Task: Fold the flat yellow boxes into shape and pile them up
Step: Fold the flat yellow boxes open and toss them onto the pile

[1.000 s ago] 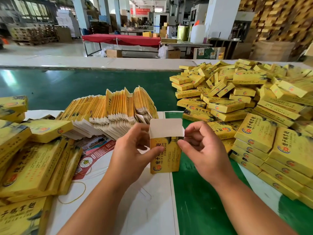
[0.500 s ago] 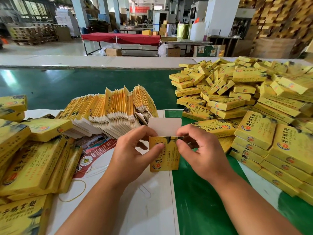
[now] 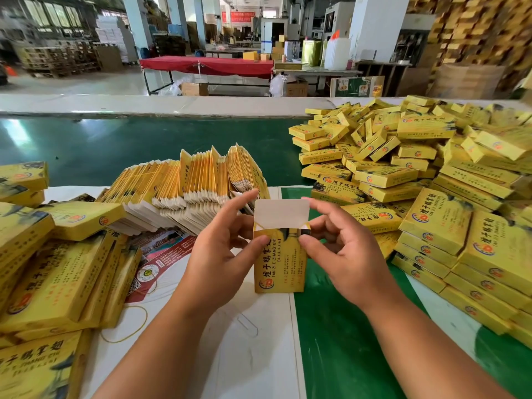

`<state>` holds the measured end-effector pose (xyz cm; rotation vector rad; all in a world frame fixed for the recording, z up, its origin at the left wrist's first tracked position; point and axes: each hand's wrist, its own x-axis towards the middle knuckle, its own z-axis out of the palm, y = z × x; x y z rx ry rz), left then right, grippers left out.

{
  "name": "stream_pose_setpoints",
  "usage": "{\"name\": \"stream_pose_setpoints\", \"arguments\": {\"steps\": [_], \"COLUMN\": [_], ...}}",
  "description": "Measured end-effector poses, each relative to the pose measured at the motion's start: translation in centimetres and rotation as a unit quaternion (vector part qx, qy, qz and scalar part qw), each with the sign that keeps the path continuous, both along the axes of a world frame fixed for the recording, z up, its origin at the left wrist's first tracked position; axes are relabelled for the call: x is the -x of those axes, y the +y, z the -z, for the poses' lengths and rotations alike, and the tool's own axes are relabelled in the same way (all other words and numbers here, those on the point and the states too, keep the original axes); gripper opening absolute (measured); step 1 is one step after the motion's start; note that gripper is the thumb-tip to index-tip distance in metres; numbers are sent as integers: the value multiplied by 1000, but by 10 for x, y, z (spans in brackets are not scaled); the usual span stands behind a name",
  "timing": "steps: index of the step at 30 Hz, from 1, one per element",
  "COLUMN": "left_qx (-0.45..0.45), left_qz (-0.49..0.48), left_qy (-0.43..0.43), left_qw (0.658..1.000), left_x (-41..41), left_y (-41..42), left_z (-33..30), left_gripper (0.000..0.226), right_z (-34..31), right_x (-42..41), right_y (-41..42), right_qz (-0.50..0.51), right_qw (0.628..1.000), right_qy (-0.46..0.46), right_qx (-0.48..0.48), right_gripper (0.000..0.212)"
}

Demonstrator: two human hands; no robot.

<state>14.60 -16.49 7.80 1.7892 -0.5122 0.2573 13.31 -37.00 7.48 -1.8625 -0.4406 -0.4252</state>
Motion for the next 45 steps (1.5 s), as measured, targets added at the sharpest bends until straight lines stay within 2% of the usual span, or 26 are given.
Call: {"name": "stream_pose_setpoints", "arguments": {"steps": [5, 10, 14, 21, 26, 30, 35, 39, 42, 45], "left_qx": [-17, 9, 54, 3, -12, -10, -82, -149, -206, -228], "left_qz": [-9, 8, 19, 0, -23, -91, -136, -156, -149, -141], "left_qy": [-22, -27, -25, -36, -40, -39, -11, -31, -60, -75], "left_qw": [1000, 1000, 998, 999, 999, 995, 987, 976, 965, 961], "left_x": [1, 1, 2, -2, -1, 5, 21, 23, 26, 28], "left_y": [-2, -2, -1, 0, -2, -11, -35, -38, -39, -39], "left_z": [-3, -1, -2, 0, 1, 4, 10, 13, 12, 9], "left_gripper": [25, 10, 19, 15, 8, 19, 67, 74, 82, 84], "right_z": [-2, -2, -5, -4, -4, -4, -3, -5, -6, -5], "right_x": [3, 3, 6, 5, 3, 4, 5, 8, 8, 9], "right_y": [0, 0, 2, 5, 6, 10, 19, 22, 20, 19], "right_qz": [-7, 11, 7, 21, 38, 79, 136, 114, 96, 91], "right_qw": [1000, 1000, 1000, 999, 998, 993, 985, 991, 995, 995], "right_qy": [-7, -15, -21, -29, -43, -84, -106, -68, -28, -24], "right_qx": [6, 10, -13, -17, 4, 29, 17, 13, -1, -28], "right_gripper": [27, 21, 28, 9, 9, 10, 9, 15, 5, 9]}}
